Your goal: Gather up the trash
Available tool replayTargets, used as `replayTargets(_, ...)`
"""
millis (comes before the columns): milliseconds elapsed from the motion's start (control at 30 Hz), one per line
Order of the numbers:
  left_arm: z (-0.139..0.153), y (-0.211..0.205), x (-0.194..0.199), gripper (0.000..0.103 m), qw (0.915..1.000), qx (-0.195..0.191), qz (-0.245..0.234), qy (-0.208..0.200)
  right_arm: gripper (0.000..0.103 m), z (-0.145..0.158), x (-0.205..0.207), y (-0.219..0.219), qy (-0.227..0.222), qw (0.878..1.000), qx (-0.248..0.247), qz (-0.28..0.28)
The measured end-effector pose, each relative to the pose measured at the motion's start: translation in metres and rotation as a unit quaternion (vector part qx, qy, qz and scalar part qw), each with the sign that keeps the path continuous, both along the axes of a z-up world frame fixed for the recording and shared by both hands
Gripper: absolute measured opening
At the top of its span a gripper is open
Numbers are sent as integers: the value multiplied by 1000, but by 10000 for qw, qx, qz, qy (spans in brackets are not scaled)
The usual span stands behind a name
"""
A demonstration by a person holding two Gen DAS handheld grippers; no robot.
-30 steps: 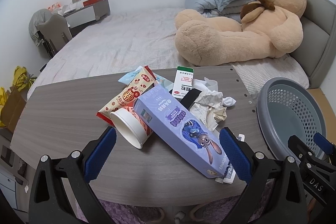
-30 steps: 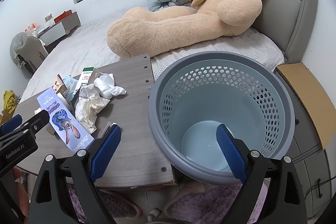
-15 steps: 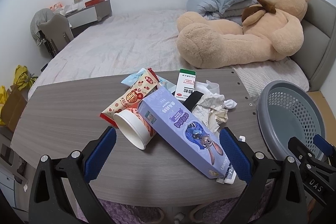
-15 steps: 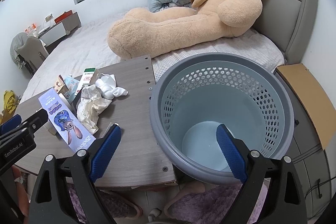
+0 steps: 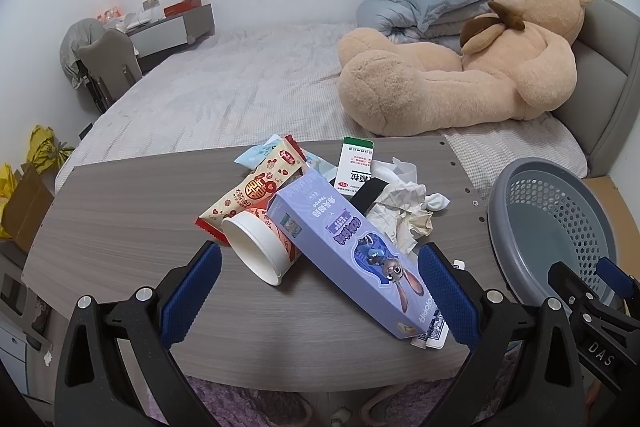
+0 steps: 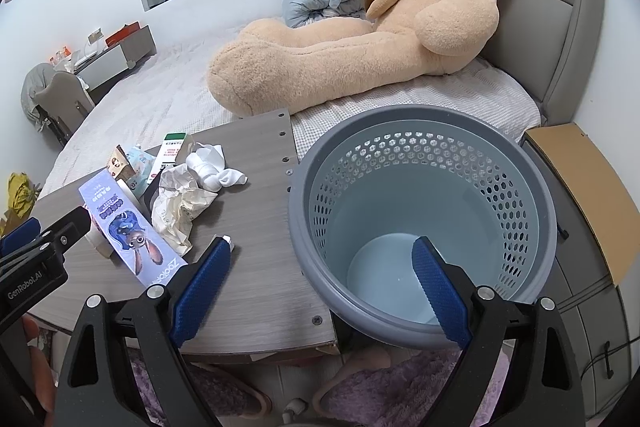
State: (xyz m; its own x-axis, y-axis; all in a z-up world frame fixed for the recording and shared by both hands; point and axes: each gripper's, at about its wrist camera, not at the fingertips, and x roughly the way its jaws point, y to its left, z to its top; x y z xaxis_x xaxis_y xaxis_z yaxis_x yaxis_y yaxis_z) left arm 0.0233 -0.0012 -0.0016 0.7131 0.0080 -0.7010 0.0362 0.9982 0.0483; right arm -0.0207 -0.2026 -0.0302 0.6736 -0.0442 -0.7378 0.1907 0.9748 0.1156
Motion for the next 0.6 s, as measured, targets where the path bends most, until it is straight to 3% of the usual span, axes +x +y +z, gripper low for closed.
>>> replayTargets(600,6,1,-6,97,9999,-16,18,-99,88,5,-6,2,-79,10000,-18,0)
